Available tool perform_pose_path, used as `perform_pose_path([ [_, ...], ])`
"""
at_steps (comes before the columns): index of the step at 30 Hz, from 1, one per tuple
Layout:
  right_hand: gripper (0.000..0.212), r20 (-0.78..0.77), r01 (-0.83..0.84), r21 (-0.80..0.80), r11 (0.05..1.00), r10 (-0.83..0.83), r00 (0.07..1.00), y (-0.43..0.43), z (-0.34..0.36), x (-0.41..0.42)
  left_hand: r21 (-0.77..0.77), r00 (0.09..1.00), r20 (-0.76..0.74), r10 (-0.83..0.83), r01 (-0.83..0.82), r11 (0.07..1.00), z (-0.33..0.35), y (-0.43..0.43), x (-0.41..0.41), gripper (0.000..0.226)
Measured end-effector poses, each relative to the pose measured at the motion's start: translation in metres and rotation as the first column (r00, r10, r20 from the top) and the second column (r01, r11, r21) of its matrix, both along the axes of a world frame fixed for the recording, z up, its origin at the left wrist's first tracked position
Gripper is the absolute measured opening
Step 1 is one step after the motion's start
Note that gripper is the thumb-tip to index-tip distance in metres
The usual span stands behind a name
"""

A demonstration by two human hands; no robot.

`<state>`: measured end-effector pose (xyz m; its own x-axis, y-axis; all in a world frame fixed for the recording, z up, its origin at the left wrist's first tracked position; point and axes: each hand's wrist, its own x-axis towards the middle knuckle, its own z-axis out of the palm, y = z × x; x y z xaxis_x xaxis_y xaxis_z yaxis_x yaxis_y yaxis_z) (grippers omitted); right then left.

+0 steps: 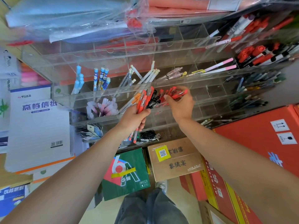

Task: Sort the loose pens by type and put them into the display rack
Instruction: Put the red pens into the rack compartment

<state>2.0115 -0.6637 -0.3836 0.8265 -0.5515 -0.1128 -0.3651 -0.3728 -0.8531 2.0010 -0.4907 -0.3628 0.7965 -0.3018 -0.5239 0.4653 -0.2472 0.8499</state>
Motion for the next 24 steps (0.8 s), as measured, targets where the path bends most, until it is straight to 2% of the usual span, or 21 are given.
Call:
perform_pose_path([
  [3,0.032,0.061,-0.009,-0.024,1.000,0.011,0.998,-0.003,-0.001,-0.001,-0.003,1.000,0.000,0.007,-0.007,1.000,0.000,0.000,0.000,0.013],
  [6,0.041,0.052,-0.028,-0.061,0.998,0.031,0.998,-0.007,-0.004,-0.004,-0.003,1.000,0.005,0.008,-0.008,1.000,-0.001,-0.001,-0.001,0.013],
  [8,0.044,0.061,-0.013,-0.032,0.999,0.015,0.998,-0.009,-0.004,-0.006,-0.007,1.000,0.006,0.001,-0.001,1.000,-0.001,-0.001,-0.001,0.013],
  [11,0.032,0.071,0.006,0.045,0.999,-0.009,0.997,-0.012,-0.003,-0.012,-0.003,0.999,0.000,-0.038,0.038,0.999,-0.003,0.000,-0.002,0.014],
  [13,0.024,0.024,-0.038,0.079,0.996,0.036,0.999,-0.017,-0.005,-0.015,0.002,0.998,-0.011,-0.068,0.068,0.998,-0.004,0.001,-0.003,0.015],
  [17,0.020,-0.028,-0.072,0.302,0.951,0.084,0.996,-0.022,-0.001,-0.019,-0.002,0.994,-0.023,-0.107,0.107,0.994,-0.003,0.000,-0.006,0.016],
  [19,0.026,-0.021,-0.036,0.305,0.952,0.045,0.999,-0.023,0.001,-0.019,-0.018,0.993,-0.028,-0.118,0.117,0.993,-0.002,-0.002,-0.007,0.015],
  [21,0.021,0.006,-0.010,0.251,0.968,0.009,1.000,-0.024,0.002,-0.022,-0.035,0.991,-0.028,-0.127,0.126,0.991,-0.002,-0.003,-0.009,0.013],
  [23,0.018,0.040,-0.051,0.226,0.973,0.043,0.998,-0.023,0.006,-0.028,-0.038,0.987,-0.018,-0.157,0.156,0.987,-0.002,-0.005,-0.010,0.012],
  [24,0.020,0.033,-0.105,0.262,0.959,0.100,0.994,-0.021,0.009,-0.032,-0.036,0.984,-0.016,-0.178,0.177,0.984,-0.001,-0.006,-0.010,0.011],
])
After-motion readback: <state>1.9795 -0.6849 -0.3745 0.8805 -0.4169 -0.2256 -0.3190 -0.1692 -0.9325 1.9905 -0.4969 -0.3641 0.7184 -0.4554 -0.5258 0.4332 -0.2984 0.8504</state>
